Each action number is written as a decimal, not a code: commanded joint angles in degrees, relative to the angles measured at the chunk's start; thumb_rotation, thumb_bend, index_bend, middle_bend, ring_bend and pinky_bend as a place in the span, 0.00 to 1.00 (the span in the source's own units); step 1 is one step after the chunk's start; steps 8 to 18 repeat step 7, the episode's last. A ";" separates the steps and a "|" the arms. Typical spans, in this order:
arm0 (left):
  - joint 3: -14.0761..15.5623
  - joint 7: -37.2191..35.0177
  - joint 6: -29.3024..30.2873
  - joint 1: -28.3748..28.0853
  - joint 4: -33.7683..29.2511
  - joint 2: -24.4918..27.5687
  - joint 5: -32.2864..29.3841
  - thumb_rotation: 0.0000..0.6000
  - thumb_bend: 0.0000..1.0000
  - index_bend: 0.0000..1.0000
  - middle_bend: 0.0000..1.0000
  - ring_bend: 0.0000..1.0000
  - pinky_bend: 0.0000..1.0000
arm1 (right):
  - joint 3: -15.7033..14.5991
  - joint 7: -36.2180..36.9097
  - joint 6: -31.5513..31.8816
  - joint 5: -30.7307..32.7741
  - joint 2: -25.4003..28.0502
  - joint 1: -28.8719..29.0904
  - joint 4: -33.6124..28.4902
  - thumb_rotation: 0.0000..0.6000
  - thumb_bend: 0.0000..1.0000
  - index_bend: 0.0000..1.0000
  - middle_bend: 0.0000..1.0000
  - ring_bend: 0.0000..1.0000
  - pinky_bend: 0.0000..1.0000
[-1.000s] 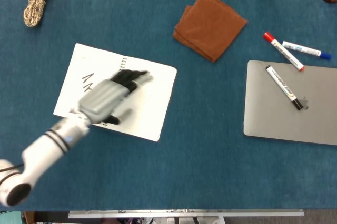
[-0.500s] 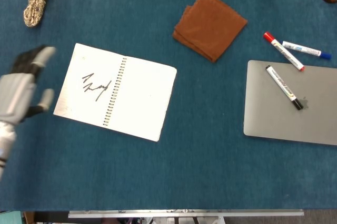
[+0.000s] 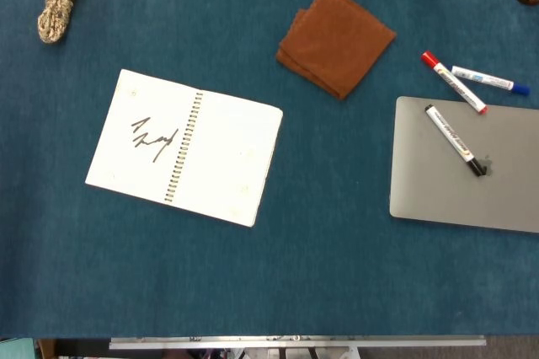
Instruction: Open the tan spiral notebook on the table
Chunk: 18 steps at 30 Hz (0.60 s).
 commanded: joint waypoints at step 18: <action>-0.80 -0.99 0.74 2.46 -0.98 0.98 0.86 1.00 0.43 0.08 0.04 0.00 0.00 | 0.18 -1.00 -1.12 0.46 -0.01 0.74 -0.67 1.00 0.13 0.33 0.37 0.21 0.27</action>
